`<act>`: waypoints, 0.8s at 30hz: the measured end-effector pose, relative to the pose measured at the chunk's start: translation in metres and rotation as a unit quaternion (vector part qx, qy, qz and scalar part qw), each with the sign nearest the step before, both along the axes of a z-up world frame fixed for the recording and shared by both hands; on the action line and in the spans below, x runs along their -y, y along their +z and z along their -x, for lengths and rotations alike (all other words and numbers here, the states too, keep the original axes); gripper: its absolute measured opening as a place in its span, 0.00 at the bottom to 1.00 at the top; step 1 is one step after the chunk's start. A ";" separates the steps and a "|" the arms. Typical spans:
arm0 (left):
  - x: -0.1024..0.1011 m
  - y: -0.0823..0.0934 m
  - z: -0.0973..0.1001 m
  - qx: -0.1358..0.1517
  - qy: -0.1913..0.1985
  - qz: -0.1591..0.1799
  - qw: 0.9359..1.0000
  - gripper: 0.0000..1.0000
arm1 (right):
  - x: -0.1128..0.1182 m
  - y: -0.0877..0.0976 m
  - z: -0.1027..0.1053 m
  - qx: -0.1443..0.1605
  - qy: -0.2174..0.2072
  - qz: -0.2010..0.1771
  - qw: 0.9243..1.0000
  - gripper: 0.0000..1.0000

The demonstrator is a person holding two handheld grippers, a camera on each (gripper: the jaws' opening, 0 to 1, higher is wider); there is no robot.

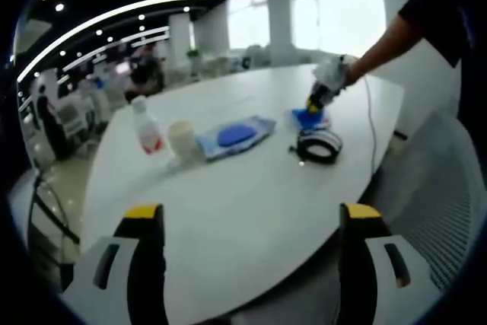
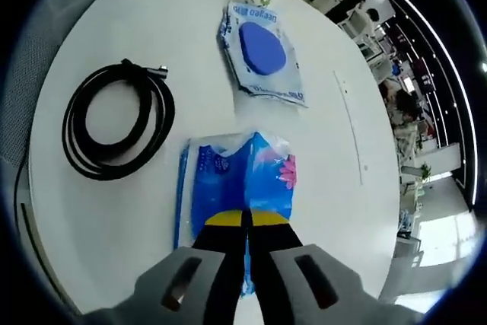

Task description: Arrange the tabletop items into an orderly group along one side of the table until the central work area is clear of visible clutter.

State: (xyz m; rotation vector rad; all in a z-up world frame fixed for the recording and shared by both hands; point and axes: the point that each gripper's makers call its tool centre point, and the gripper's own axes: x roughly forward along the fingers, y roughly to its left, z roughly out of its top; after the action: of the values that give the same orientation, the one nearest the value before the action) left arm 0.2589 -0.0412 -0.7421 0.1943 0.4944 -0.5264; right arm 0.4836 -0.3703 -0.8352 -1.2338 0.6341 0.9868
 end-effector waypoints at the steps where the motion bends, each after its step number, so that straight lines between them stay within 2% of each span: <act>1: 0.000 0.000 0.000 0.000 0.000 0.000 1.000 0.92 | -0.001 0.004 -0.002 0.005 0.003 0.000 1.000 0.00; 11: -0.001 0.000 -0.001 0.001 0.000 0.002 1.000 0.92 | -0.009 0.019 -0.013 0.029 0.030 0.006 0.999 0.00; 24: -0.002 0.004 -0.003 0.012 0.004 0.007 1.000 0.96 | -0.018 0.025 -0.026 0.046 0.067 0.023 0.996 0.00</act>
State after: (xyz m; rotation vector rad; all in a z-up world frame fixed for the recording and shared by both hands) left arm 0.2616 -0.0392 -0.7386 0.1853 0.4678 -0.5188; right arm 0.5096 -0.3524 -0.8103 -1.3673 0.5106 1.0246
